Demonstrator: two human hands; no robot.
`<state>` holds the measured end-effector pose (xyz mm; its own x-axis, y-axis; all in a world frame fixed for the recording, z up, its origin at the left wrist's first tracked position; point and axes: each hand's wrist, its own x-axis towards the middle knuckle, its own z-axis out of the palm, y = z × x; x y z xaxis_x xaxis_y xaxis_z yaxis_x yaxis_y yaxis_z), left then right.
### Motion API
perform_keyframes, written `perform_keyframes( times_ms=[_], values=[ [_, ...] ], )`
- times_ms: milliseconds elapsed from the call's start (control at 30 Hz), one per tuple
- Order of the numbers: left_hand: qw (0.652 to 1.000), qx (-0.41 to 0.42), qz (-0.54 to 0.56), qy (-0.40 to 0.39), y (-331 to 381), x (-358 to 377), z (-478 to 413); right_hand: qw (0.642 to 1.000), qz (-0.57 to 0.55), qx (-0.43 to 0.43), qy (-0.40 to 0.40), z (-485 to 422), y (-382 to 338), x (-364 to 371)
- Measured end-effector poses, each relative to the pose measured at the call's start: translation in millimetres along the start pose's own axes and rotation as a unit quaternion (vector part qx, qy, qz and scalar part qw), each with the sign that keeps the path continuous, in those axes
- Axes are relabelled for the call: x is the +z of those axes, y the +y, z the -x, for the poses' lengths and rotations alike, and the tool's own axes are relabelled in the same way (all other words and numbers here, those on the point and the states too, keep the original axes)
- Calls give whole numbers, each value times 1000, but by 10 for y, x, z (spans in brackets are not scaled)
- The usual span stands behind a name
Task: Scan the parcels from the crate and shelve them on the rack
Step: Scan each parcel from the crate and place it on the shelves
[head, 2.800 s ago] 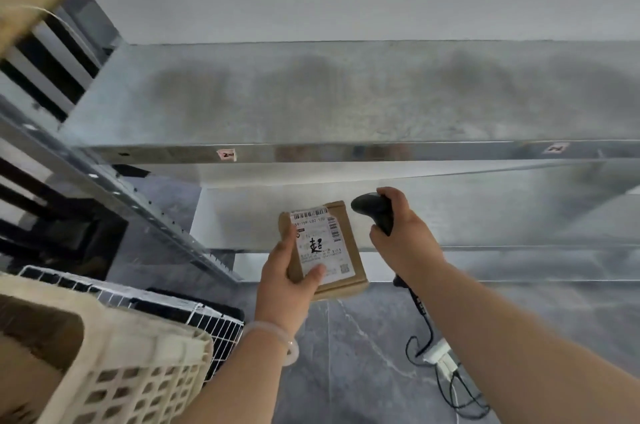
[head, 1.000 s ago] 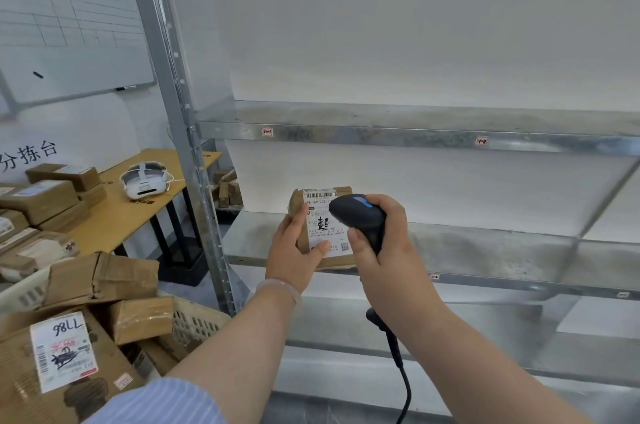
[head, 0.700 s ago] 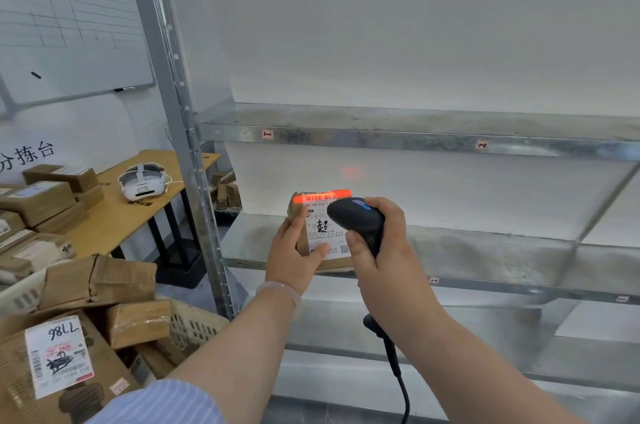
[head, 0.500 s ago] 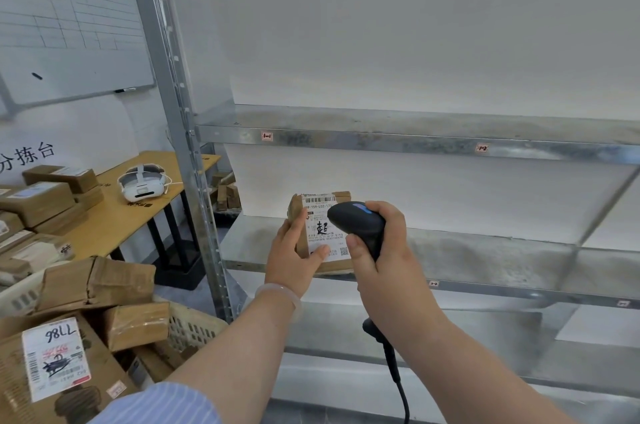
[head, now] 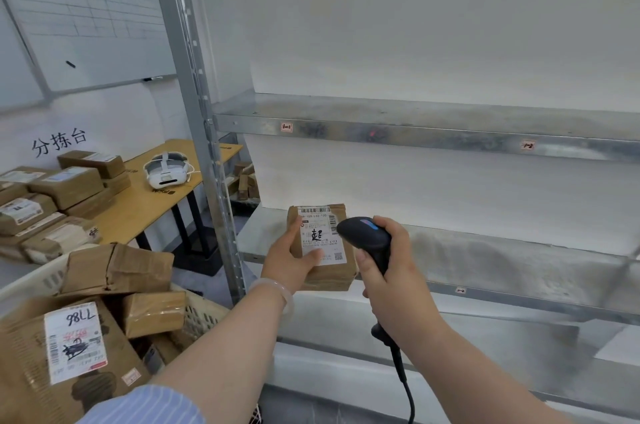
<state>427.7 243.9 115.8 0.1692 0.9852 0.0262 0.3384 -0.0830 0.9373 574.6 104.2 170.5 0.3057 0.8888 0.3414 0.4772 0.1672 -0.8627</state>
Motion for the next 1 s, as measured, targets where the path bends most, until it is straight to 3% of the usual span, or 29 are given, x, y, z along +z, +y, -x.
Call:
perform_keyframes(
  times_ms=[200, 700, 833, 1000],
  values=[
    [998, -53, -31, -2, -315, -370, -567, 998, 23, 29, -44, -409, 305, 533],
    [979, -137, -77, -129, -1176, -608, -2145, 989, 63, 116, -73, -1458, 1026, 1704],
    [980, -136, -80, -121, -1255, -557, -2331, 986, 56, 137, -75, -1620, 1194, 1769],
    [990, -87, -100, -50, -1270, -437, -2387, 982, 61, 151, -93, -1698, 1322, 1807]
  ],
)
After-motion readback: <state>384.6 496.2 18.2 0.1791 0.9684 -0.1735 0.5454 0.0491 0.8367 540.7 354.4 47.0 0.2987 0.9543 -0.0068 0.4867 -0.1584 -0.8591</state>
